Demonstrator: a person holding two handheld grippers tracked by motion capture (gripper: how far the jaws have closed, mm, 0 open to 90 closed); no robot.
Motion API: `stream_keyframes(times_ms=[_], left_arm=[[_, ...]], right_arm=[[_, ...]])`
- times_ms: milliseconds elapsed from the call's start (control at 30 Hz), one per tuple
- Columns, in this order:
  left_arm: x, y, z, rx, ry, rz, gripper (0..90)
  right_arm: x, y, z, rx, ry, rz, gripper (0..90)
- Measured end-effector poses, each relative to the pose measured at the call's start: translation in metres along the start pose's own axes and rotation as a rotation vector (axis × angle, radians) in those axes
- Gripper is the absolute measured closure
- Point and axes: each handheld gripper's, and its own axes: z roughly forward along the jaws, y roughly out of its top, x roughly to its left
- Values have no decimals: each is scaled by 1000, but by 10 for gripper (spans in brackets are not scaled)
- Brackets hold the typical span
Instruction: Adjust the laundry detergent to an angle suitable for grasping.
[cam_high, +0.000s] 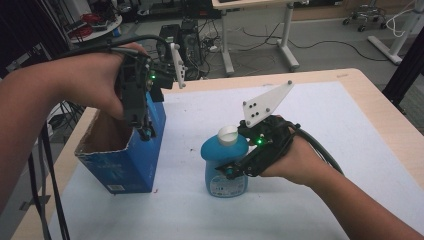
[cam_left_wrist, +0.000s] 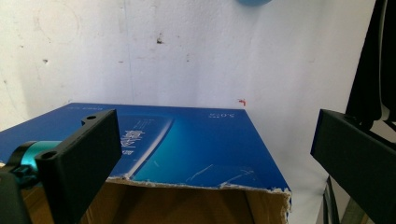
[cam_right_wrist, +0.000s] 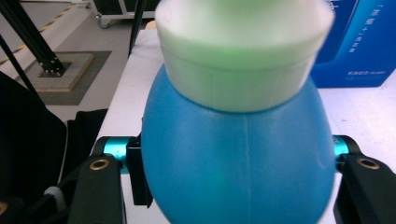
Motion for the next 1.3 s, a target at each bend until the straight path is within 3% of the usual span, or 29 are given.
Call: stream_keyframes(times_ms=[633,1000,1100,1300], left_arm=[[0,-4,-2,2,1,-5,18],[1,-3,-1,2,0,-6,18],[1,-3,-1,4,-1,-6,18],[2,-3,0,8,-6,-8,18]], right_arm=[[1,1,-4,24,1,8,237],[0,2,-9,30,11,9,211],[0,2,-8,38,3,12,132],[0,2,-11,43,8,6,131]])
